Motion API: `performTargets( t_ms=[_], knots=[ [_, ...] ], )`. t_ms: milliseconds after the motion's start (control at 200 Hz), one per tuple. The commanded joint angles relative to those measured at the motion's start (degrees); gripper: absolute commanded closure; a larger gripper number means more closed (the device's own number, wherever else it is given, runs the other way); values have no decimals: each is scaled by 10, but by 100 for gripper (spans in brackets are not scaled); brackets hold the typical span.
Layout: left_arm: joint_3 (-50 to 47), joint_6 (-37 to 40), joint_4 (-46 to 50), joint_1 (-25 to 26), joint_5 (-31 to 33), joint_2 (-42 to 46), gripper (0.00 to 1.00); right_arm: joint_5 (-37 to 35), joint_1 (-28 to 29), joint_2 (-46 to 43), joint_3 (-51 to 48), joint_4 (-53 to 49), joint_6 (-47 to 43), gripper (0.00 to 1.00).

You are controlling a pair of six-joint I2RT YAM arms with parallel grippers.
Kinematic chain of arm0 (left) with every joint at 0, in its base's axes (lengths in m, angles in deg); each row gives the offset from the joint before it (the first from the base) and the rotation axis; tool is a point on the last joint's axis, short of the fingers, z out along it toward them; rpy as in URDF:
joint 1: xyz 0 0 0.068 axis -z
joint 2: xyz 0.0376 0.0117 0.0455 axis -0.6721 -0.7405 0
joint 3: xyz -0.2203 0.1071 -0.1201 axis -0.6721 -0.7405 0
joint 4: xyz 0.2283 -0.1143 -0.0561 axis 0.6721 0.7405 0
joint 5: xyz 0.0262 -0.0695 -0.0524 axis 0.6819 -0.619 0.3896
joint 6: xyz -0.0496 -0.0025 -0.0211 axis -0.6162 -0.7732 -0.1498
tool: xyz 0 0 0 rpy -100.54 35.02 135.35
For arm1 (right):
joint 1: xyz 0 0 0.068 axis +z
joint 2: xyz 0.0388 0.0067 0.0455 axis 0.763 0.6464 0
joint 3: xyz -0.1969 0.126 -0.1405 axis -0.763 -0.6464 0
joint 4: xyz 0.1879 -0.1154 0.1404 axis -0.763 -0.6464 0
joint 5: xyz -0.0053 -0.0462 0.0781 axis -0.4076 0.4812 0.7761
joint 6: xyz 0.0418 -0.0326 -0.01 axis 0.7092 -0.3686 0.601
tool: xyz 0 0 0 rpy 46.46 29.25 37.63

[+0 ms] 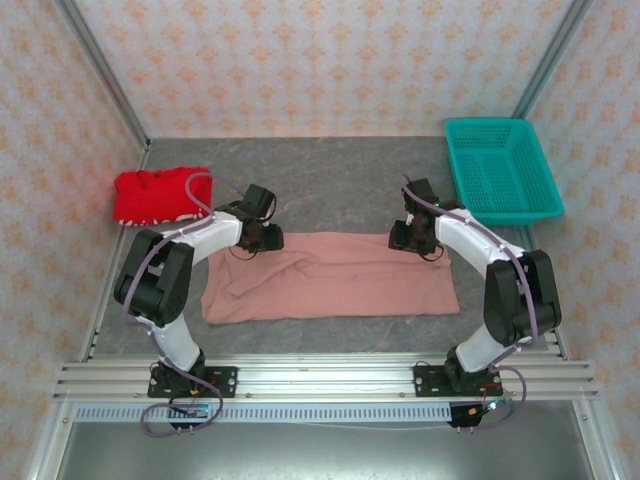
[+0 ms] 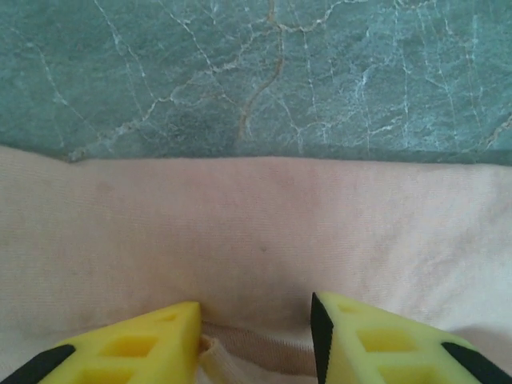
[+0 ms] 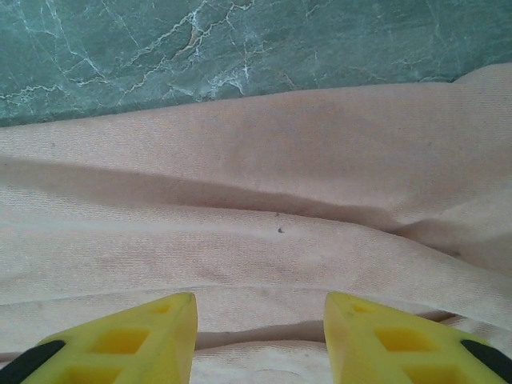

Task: Fold the inside-out t-shirt
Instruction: Smooth out the T-shirt at the center of the table.

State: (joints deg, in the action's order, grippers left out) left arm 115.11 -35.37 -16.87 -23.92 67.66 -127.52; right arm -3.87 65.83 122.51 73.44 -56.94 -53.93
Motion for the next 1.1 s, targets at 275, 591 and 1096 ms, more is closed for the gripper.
performTargets(
  t_ms=[275, 591, 1096],
  knots=[
    [-5, 18, 31, -3, 14, 58, 94, -1, 5, -10, -2, -3, 0, 54],
    [-69, -10, 53, 68, -14, 146, 100, -5, 5, -10, -1, -6, -3, 54],
    [-48, -7, 10, 25, 61, 98, 50, 7, 8, 5, 11, 0, -4, 53]
  ],
)
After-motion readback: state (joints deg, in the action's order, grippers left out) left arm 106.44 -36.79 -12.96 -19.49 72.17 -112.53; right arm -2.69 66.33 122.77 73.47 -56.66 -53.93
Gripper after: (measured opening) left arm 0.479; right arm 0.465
